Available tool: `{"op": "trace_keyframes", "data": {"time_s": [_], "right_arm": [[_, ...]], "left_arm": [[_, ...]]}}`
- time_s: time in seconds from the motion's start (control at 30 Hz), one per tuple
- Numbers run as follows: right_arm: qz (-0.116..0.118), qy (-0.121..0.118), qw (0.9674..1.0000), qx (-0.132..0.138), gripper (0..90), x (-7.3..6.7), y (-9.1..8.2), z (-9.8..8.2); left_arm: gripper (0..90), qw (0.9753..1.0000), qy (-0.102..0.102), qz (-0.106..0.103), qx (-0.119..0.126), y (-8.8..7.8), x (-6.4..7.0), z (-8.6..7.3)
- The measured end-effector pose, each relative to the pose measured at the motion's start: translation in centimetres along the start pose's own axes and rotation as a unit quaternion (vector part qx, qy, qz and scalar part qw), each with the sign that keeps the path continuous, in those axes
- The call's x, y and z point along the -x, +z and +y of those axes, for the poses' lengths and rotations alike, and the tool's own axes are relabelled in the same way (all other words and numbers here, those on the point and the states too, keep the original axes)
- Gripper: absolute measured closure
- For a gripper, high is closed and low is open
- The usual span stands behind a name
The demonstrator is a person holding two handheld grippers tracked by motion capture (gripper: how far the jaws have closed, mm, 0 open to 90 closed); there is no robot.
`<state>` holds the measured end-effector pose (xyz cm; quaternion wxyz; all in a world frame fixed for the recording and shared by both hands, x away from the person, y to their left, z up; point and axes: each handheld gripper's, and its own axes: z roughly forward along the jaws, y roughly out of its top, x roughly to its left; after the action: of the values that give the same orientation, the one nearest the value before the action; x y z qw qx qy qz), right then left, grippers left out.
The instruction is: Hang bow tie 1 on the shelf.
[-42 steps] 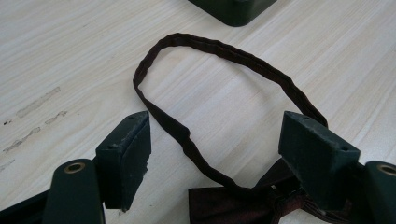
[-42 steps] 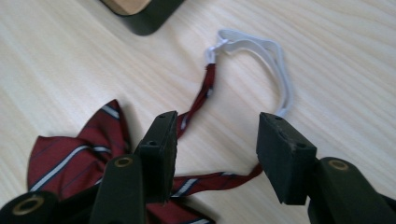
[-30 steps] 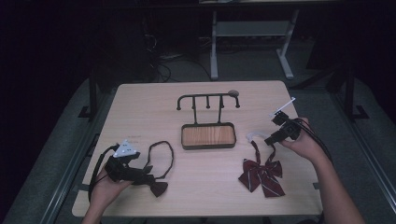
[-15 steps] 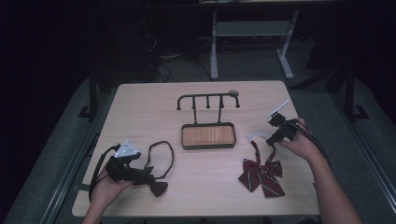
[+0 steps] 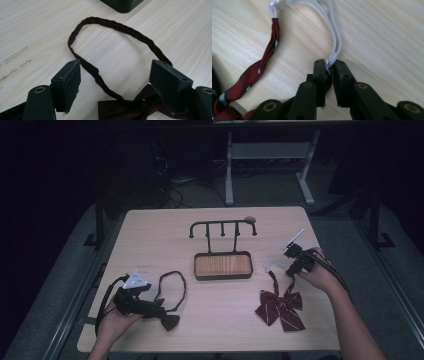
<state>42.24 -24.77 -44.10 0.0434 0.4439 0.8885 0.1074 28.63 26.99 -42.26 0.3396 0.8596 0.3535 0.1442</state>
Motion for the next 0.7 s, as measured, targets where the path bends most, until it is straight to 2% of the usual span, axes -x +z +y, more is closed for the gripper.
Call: {"op": "trace_keyframes", "data": {"time_s": [0.23,0.4,0.6,0.7], "right_arm": [[0.003,-0.001,1.0,-0.002,83.9,0.0,-0.2,-0.1],[0.016,-0.005,0.9997,0.019,84.3,-0.3,-1.4,-0.5],[0.028,-0.005,0.9991,0.032,84.4,-0.4,-2.3,-1.0],[0.042,-0.004,0.9983,0.04,84.4,-0.4,-2.8,-1.2]], "left_arm": [[25.7,1.0,0.0,0.0,0.001,0.0,0.0,0.0],[25.7,1.0,-0.002,-0.001,0.001,0.1,0.1,0.0],[25.7,1.0,0.002,-0.001,-0.005,0.1,0.1,0.0],[25.7,1.0,0.0,-0.002,-0.006,0.2,0.1,0.0]]}}
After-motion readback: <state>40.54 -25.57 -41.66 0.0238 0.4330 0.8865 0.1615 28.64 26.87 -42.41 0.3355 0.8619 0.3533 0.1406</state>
